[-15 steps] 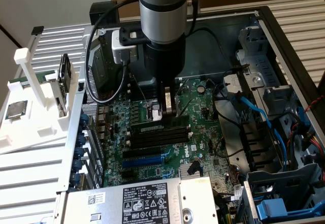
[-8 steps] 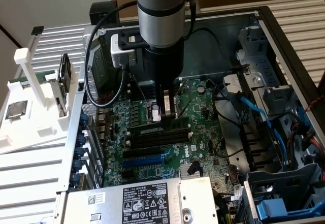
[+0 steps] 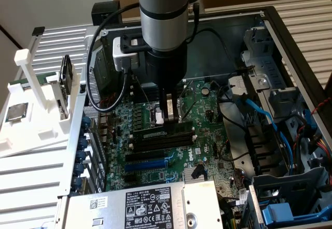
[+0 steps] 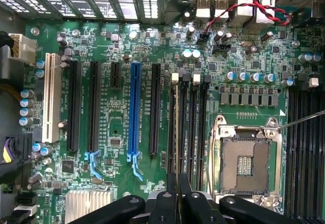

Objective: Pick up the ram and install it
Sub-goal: 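Insert the ram into the slot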

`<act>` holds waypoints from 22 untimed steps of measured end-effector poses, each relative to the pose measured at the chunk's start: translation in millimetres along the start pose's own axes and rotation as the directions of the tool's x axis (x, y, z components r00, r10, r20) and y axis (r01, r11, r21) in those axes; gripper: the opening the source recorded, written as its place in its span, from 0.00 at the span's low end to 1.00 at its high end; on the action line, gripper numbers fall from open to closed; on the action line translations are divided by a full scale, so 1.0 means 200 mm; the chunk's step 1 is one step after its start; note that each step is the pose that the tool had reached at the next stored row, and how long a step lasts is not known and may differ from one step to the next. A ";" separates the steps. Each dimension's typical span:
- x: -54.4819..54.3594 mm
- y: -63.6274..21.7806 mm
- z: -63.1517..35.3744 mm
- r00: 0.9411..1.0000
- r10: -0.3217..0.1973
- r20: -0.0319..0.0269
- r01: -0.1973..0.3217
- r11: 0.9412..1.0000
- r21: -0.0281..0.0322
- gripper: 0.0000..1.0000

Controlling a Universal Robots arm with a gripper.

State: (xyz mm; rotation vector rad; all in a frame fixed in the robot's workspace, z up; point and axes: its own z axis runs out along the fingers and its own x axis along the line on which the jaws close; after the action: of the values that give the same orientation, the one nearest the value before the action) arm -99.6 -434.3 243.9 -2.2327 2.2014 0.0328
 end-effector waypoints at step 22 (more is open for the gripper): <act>0.01 0.004 0.001 1.000 0.028 0.000 -0.028 1.000 0.001 0.13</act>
State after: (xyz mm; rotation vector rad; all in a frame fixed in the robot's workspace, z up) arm -100.3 -436.0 243.7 -2.2014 2.2323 0.0324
